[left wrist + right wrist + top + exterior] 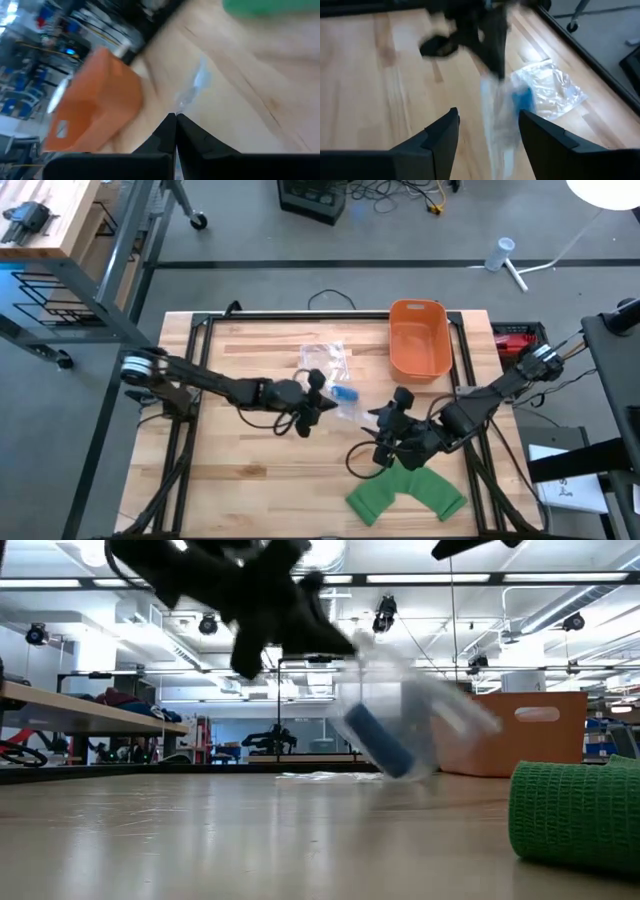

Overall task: Roll bandage
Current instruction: Put the transparent zip bag into the orange bin, then roll the green bandage

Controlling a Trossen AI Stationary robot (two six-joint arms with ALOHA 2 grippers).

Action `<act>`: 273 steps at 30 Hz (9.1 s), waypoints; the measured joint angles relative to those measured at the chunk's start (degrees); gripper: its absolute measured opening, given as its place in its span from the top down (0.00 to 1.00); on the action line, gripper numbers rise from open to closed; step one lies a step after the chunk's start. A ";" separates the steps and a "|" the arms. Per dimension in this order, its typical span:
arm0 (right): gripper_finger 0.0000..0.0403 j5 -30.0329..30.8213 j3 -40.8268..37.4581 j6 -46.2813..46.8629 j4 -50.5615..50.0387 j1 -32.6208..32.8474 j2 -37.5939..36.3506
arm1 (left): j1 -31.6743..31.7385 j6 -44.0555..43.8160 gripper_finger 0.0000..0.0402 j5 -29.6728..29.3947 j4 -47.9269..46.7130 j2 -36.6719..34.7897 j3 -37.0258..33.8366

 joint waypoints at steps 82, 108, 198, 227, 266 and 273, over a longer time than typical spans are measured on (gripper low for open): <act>1.00 -0.93 21.25 -35.17 -49.61 -38.24 -2.17 | -3.30 -42.13 0.42 8.00 -27.20 -26.62 -8.43; 1.00 -13.49 -15.95 -38.46 -33.97 -42.89 -9.79 | -4.39 -48.50 0.45 10.25 -20.64 -19.59 -9.93; 0.55 -14.07 15.73 13.79 6.74 12.90 31.66 | -4.37 -45.94 0.47 9.05 -11.02 -19.55 -9.90; 0.55 -45.27 18.12 6.23 4.94 17.72 33.34 | -4.37 -45.92 0.49 9.06 -10.37 -19.53 -9.90; 0.55 -33.87 22.18 -23.93 -9.37 -4.13 27.39 | -4.35 -45.94 0.48 9.05 -8.31 -19.51 -9.88; 0.55 -33.89 16.20 -28.47 -4.78 -2.79 28.41 | -4.35 -45.94 0.51 9.07 -8.18 -19.51 -9.88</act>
